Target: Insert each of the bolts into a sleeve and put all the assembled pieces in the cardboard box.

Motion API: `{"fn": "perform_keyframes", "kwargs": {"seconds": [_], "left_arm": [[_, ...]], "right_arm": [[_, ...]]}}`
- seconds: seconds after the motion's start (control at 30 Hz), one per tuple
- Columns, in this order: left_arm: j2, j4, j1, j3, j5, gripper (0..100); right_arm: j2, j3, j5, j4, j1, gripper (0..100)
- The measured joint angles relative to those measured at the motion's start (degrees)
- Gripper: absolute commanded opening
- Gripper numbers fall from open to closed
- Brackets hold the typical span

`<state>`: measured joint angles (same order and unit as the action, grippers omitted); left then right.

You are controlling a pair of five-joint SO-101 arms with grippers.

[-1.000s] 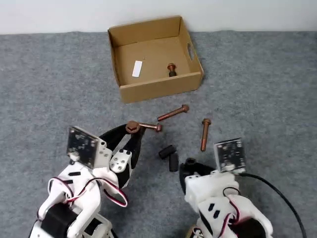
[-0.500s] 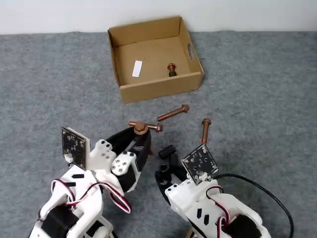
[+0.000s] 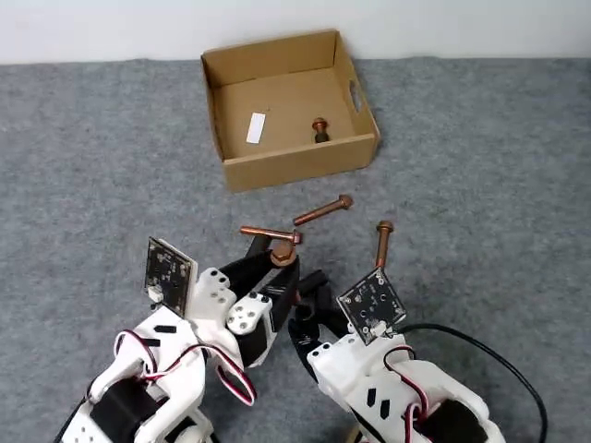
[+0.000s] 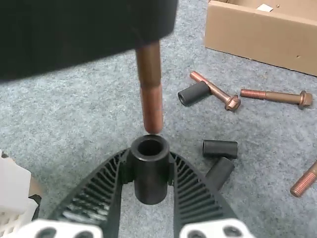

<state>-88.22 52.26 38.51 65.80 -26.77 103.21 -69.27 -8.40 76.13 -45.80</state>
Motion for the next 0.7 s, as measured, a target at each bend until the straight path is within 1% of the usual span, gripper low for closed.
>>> {"fn": "perform_keyframes", "kwargs": {"seconds": [0.13, 0.7], "left_arm": [[0.0, 0.0, 1.5, 0.0, 0.1, 0], [0.0, 0.0, 2.3, -3.2, -0.3, 0]], "right_arm": [[-0.2, 0.0, 0.0, 0.0, 0.0, 0.8], [0.2, 0.0, 0.0, 0.0, 0.0, 0.8]]}}
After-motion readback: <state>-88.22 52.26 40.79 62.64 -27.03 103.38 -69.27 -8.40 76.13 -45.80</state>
